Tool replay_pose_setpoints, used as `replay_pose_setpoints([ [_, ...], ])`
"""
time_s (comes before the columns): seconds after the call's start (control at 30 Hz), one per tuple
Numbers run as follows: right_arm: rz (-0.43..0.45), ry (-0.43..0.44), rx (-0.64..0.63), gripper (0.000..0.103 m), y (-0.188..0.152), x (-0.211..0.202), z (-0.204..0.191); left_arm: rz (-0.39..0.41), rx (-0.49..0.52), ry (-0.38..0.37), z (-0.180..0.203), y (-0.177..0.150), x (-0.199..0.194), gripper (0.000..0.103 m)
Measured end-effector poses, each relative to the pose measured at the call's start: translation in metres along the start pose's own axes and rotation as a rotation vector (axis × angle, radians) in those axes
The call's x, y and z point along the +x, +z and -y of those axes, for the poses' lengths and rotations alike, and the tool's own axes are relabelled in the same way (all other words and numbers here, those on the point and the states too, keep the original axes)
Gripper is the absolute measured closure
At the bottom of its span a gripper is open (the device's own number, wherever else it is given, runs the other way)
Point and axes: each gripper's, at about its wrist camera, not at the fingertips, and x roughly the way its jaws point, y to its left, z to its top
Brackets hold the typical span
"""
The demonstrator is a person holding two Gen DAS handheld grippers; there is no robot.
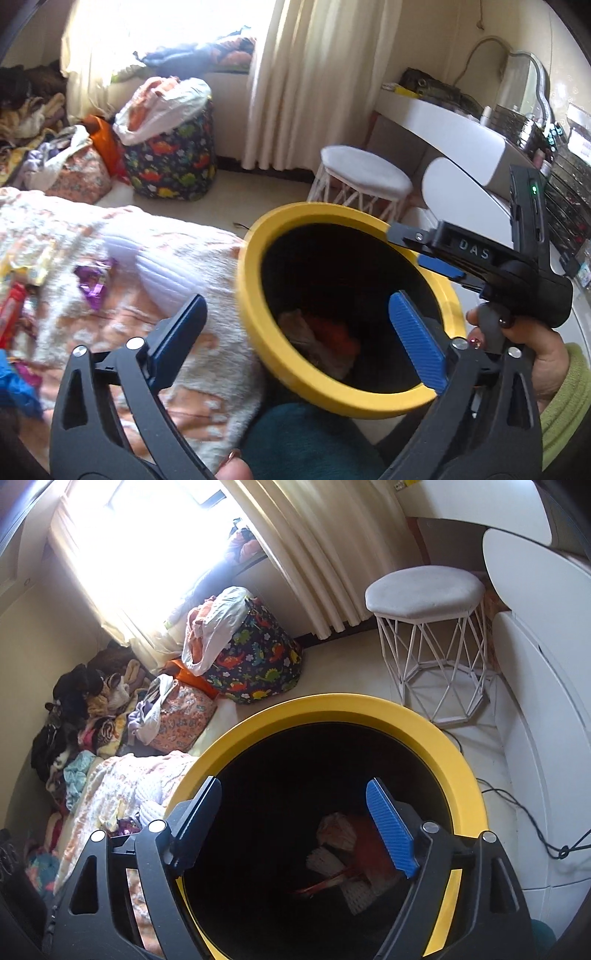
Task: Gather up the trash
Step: 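Move both tools back over the bed toward the remaining trash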
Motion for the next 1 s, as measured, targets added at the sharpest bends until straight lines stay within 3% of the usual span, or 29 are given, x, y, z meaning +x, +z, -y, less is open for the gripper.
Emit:
replay_pose_setpoints([
  [0.4,0.053,0.109,-0.188,0.025,-0.010,-0.011,-0.058,0.095,-0.075,0.162,-0.055,-0.008,-0.050,0.011],
  [1.0,-0.059,0.241,-0.492,0.025,-0.056,0.005,-0.168,0.165,-0.260,0.308,-0.133,-0.023,-0.094,0.011],
])
